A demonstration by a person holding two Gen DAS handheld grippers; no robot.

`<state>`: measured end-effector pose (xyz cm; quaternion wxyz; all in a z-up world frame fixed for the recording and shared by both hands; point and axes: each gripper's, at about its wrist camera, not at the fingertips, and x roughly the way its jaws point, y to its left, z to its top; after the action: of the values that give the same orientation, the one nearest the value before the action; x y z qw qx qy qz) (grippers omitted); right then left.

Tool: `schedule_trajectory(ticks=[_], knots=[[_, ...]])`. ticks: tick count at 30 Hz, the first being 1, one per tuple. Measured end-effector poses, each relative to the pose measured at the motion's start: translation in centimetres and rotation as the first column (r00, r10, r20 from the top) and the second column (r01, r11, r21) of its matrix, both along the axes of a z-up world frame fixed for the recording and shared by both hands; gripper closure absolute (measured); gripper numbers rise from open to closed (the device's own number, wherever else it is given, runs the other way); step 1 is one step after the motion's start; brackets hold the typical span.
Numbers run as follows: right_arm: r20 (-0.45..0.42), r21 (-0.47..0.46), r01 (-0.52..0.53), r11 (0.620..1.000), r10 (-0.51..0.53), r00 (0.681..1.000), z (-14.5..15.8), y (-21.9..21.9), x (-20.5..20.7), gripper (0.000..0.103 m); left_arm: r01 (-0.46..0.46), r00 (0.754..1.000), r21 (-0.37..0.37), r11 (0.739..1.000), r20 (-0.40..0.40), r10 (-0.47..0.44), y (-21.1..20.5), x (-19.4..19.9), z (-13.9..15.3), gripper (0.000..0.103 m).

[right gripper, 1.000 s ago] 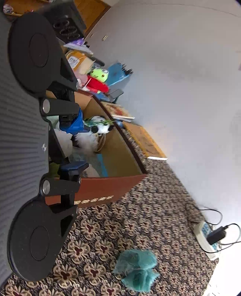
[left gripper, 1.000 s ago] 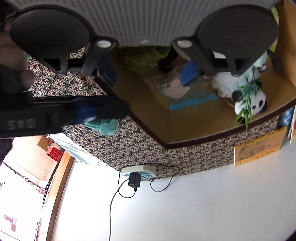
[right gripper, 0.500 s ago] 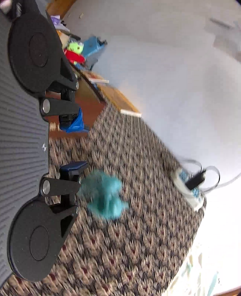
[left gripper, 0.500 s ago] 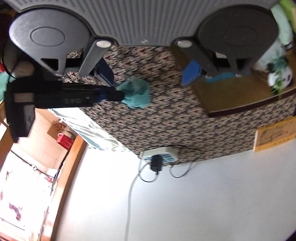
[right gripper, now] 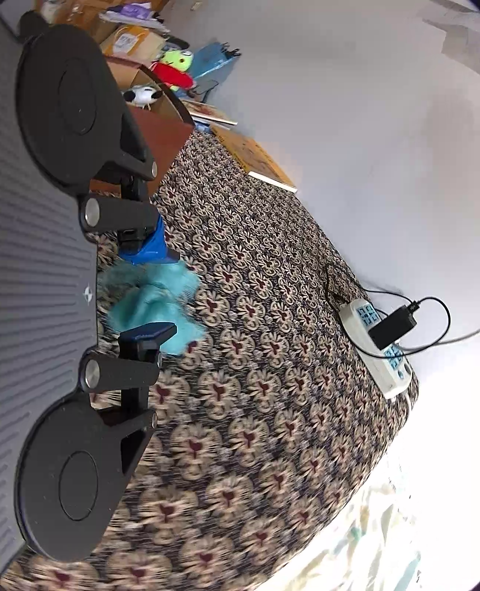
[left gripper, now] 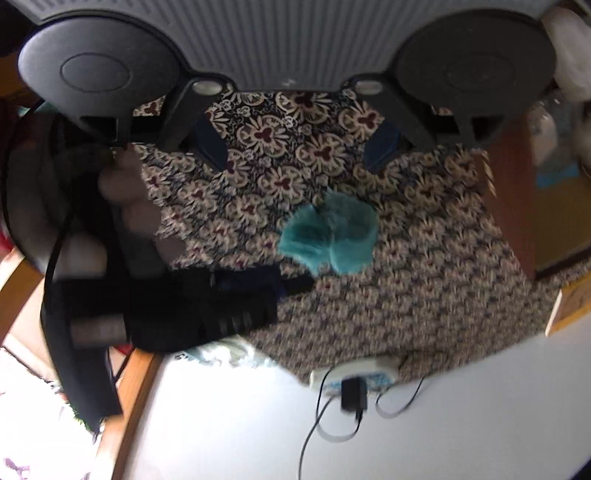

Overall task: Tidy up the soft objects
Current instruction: 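Move both grippers back to the teal mesh pouch on the bed, then close both grippers on the teal mesh pouch and lift it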

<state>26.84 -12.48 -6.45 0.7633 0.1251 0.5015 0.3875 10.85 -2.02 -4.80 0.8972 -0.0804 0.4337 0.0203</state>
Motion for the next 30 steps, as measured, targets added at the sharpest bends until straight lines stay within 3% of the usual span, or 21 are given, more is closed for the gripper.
schedule_trajectory(ticks=[5, 13, 20, 26, 27, 28, 30], knots=[[0.029, -0.010, -0.075, 0.997, 0.075, 0.997, -1.1, 2.6, 2.0, 0.085, -0.081, 0.994, -0.029, 0.996, -0.077, 0.079, 0.4, 1.3, -2.0, 0.027], [-0.058, -0.042, -0.216, 0.976, 0.213, 0.975, -3.7, 4.8, 1.8, 0.085, -0.150, 0.983, -0.005, 0.989, -0.111, 0.149, 0.7, 1.8, -2.8, 0.027], [-0.256, 0.032, -0.253, 0.967, 0.253, 0.933, -4.4, 1.7, -0.4, 0.085, -0.086, 0.988, -0.026, 0.996, -0.131, 0.082, -0.1, 2.3, -4.3, 0.027], [-0.256, -0.012, -0.341, 0.940, 0.327, 0.910, -3.3, 0.4, -3.4, 0.085, -0.019, 0.988, -0.029, 0.999, -0.153, 0.014, -1.3, 2.3, -5.4, 0.030], [-0.262, -0.017, -0.344, 0.939, 0.328, 0.908, -3.2, 0.3, -3.8, 0.085, -0.004, 0.988, -0.032, 0.999, -0.151, -0.001, -1.4, 2.2, -5.3, 0.032], [-0.266, -0.020, -0.336, 0.942, 0.319, 0.910, -3.2, 0.0, -4.0, 0.085, 0.006, 0.989, -0.040, 0.999, -0.146, -0.012, -1.6, 2.1, -5.2, 0.041], [-0.282, -0.023, -0.308, 0.951, 0.289, 0.915, -3.2, -0.3, -4.6, 0.085, 0.022, 0.990, -0.049, 0.999, -0.138, -0.028, -1.8, 2.0, -4.9, 0.043]])
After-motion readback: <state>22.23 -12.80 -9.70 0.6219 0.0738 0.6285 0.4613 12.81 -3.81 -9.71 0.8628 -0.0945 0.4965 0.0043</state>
